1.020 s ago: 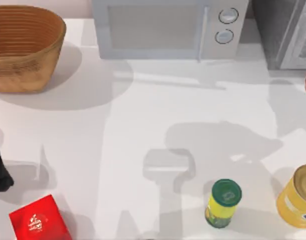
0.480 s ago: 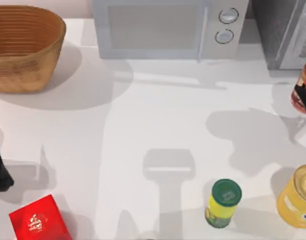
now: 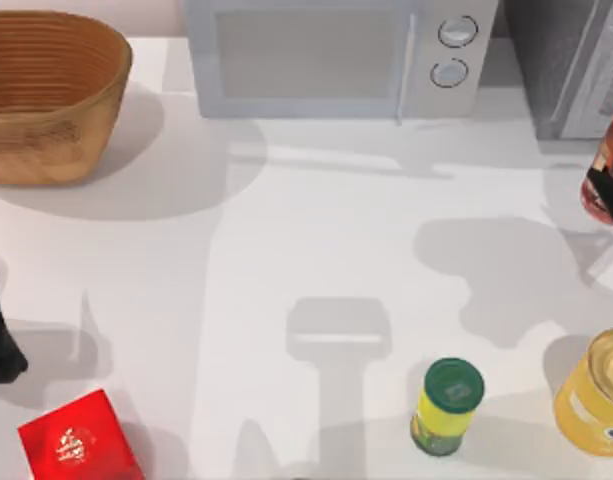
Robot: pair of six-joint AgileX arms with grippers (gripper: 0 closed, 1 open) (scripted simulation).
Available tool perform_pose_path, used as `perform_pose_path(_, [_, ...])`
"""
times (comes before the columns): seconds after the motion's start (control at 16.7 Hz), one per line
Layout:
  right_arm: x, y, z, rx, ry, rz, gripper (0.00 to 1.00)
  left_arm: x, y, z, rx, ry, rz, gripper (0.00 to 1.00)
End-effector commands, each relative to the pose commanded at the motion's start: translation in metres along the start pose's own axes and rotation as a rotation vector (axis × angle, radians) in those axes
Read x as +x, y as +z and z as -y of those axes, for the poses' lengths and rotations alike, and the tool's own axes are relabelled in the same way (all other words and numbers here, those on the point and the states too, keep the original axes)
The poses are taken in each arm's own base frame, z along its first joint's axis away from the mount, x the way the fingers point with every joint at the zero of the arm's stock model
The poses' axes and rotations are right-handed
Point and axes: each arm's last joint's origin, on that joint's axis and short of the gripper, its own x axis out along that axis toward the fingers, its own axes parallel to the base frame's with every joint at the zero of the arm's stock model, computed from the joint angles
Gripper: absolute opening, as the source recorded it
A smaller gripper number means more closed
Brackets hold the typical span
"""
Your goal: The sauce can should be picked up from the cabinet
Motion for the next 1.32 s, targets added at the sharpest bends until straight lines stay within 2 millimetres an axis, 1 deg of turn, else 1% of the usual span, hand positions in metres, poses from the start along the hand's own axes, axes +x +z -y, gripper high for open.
perform_pose_path(0.42, [0.052,-0.023,0.0,0.001,0.001,-0.001,0.0,0.0,0.0,0.0,0.0,0.0,0.0,1.0])
perform_pose_path(0.48, [0.054,-0.024,0.0,-0.001,0.0,0.0,0.0,0.0,0.0,0.0,0.0,0.0,0.0,1.0])
perform_pose_path(0.66, [0.055,-0.024,0.0,-0.002,0.0,0.001,0.0,0.0,0.0,0.0,0.0,0.0,0.0,1.0])
perform_pose_path(1.32, [0.055,-0.024,0.0,-0.002,0.0,0.001,0.83,0.0,0.0,0.0,0.0,0.0,0.0,1.0])
